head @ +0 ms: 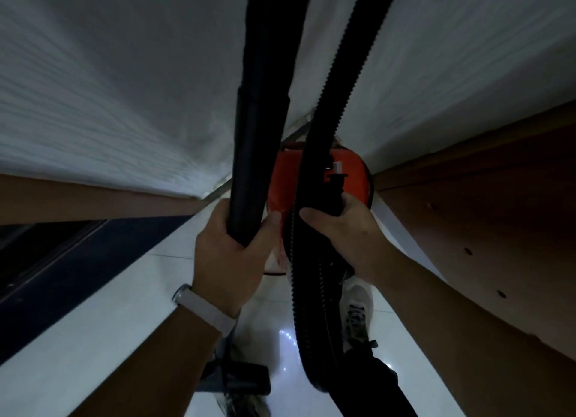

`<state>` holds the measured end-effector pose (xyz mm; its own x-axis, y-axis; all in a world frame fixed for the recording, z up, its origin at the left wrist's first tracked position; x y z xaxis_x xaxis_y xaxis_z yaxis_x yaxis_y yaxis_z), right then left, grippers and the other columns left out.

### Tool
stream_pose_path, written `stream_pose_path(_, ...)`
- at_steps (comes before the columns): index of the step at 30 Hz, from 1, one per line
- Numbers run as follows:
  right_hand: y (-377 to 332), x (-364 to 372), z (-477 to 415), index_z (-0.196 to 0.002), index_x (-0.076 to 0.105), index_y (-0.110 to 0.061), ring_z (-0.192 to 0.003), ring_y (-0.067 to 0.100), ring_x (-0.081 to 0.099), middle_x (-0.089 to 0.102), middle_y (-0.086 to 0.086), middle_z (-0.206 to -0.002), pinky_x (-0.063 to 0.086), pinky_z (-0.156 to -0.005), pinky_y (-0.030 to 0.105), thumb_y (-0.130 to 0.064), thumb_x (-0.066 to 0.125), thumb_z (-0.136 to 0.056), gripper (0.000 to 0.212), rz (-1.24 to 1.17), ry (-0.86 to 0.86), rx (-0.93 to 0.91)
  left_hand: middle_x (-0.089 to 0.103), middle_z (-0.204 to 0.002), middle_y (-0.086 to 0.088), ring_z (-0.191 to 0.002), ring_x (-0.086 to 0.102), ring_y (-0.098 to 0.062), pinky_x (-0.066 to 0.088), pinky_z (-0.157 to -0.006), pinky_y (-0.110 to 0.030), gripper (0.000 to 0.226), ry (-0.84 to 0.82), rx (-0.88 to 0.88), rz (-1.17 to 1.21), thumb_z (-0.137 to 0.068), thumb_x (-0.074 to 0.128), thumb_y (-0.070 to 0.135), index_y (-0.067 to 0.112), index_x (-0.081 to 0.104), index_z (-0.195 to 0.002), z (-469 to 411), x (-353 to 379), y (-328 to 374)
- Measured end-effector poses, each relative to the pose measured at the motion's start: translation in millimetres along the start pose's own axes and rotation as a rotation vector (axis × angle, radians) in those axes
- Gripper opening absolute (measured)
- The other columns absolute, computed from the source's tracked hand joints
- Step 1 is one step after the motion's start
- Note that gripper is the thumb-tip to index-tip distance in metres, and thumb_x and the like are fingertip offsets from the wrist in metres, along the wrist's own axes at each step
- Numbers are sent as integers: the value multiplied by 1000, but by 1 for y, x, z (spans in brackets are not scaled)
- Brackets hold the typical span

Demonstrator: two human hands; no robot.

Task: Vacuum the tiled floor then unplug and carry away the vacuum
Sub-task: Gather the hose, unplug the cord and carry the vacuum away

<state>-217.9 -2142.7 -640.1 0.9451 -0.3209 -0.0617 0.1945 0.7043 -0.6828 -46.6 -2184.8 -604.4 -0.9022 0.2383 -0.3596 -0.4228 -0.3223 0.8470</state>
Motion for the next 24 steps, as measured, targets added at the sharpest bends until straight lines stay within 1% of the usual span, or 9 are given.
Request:
stream_pose_path(3,11,9,-22,-93,72,-26,-80,14,77,79,-2,-89,62,-74,29,-22,80,-81,14,37,4,8,48,-45,8,-40,45,-6,38,-40,-19,34,37,20,-77,-79,74,28,26,45,-62,-10,-5,-6)
stream_pose_path(5,16,10,-35,-96,75,-21,-84,18,77,79,2,-92,62,-79,34,-22,80,-81,16,63,8,16,47,-44,10,-37,42,-6,34,-36,-16,34,53,79,-121,-79,73,28,28,43,-63,-20,-8,1)
stream_pose_path(6,18,10,-40,-95,75,-21,-85,20,76,79,3,-92,62,-79,34,-22,80,-82,14,68,12,25,46,-44,9,-37,40,-7,33,-35,-19,33,75,91,-138,-79,72,31,29,43,-64,-25,-9,2)
stream_pose_path(8,22,9,-50,-92,74,-24,-86,20,76,78,3,-92,62,-78,31,-23,78,-83,10,84,5,40,42,-45,9,-38,37,-7,34,-37,-25,33,94,94,-160,-77,71,38,28,42,-64,-35,-12,-1)
stream_pose_path(10,26,9,-59,-92,73,-24,-85,18,75,77,2,-92,61,-73,29,-25,77,-85,9,98,-5,64,42,-47,10,-41,36,-8,35,-39,-28,34,72,75,-131,-77,70,39,28,41,-63,-41,-10,-6)
stream_pose_path(14,38,14,-80,-93,71,-22,-81,19,74,76,5,-92,59,-66,26,-26,74,-87,8,121,-17,99,41,-47,11,-40,35,-6,34,-39,-24,34,57,48,-81,-80,71,34,26,41,-64,-49,2,-12)
stream_pose_path(17,52,17,-95,-98,73,-17,-87,25,75,77,10,-95,60,-74,33,-28,74,-86,16,142,-10,104,43,-47,10,-40,38,-6,36,-40,-25,33,62,64,-88,-80,71,31,23,44,-65,-49,10,-16)
stream_pose_path(22,77,12,-112,-104,73,-14,-87,24,74,76,10,-97,57,-71,29,-34,72,-86,27,160,22,113,45,-46,12,-40,40,-5,35,-39,-17,33,53,71,-101,-81,73,28,28,44,-65,-50,14,-23)
stream_pose_path(24,79,5,-118,-104,72,-17,-85,22,73,76,9,-97,58,-76,32,-42,73,-79,35,170,86,113,46,-47,14,-40,40,-4,35,-40,-16,33,42,81,-100,-80,73,29,30,43,-66,-50,14,-26)
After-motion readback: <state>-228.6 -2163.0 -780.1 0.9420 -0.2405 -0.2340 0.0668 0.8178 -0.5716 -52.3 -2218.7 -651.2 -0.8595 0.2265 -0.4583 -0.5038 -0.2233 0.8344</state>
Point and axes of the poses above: each hand's wrist, its own z-axis away from the middle knuckle, its own x-axis out of the palm, y = z × x, the point moved 2 cm from there along -z, towards the middle knuckle
